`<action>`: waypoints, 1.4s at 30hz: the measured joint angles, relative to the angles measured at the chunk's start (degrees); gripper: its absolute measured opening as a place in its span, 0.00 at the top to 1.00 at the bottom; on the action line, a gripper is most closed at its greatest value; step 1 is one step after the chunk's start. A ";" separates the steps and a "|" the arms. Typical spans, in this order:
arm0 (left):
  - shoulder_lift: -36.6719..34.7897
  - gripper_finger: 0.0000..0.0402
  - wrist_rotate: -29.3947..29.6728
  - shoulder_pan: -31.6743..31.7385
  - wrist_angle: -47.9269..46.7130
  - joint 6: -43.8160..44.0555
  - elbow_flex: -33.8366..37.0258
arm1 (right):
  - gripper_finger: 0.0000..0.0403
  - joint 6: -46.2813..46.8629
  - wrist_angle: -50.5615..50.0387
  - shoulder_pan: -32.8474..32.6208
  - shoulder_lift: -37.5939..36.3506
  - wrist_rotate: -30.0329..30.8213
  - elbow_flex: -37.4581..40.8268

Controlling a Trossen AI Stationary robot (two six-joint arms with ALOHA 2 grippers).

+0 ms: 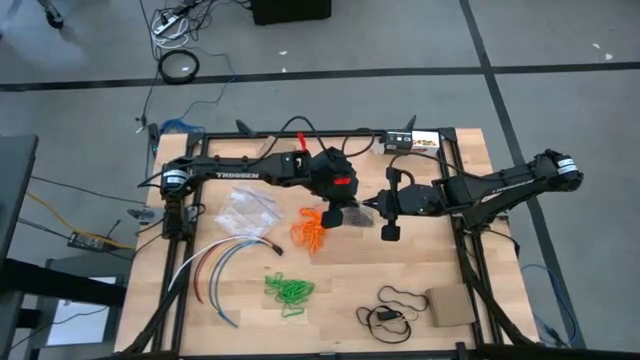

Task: Sort rubber bands
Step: Close the transparent zip bag

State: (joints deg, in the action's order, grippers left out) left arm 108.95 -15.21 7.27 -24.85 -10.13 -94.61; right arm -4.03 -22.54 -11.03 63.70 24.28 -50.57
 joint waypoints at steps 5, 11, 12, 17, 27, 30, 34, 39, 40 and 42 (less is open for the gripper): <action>-0.02 0.99 1.00 -0.04 -2.70 -2.85 -1.81 | 1.00 0.00 0.00 0.00 -0.04 0.04 -0.02; -0.09 0.89 2.82 -0.59 -5.48 -3.40 -4.11 | 1.00 0.33 -1.06 0.00 -0.07 0.03 -0.02; -0.21 0.85 2.98 -0.57 -6.09 -3.53 -4.53 | 1.00 0.47 -1.51 0.00 -0.02 -0.01 0.00; -0.24 0.73 3.44 -0.57 -9.57 -4.72 -5.18 | 1.00 1.28 -2.60 0.00 0.00 -0.01 0.00; -0.24 0.74 3.28 -0.61 -11.97 -4.63 -4.46 | 1.00 1.40 -2.49 -0.02 0.00 0.01 0.00; -0.24 0.74 2.97 -0.61 -12.34 -4.63 -4.46 | 1.00 1.40 -2.41 -0.01 0.00 -0.01 0.00; -0.24 0.78 4.39 -0.61 -12.69 -4.54 -4.44 | 1.00 1.40 -2.36 -0.02 0.00 0.00 0.00; 0.56 0.96 4.91 -0.61 -12.86 -5.01 -4.44 | 1.00 1.42 -2.29 -0.02 0.00 -0.01 0.00; 0.72 0.98 5.15 -0.61 -13.06 -5.62 -4.44 | 1.00 1.42 -2.23 -0.02 0.05 -0.04 0.00; 1.23 0.99 6.93 -0.97 -13.09 -6.99 -4.45 | 1.00 1.45 -2.20 -0.02 0.07 -0.06 0.00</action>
State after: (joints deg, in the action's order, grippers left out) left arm 110.18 -8.28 6.30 -37.93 -17.12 -99.05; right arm -2.58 -24.74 -11.04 63.77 24.23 -50.57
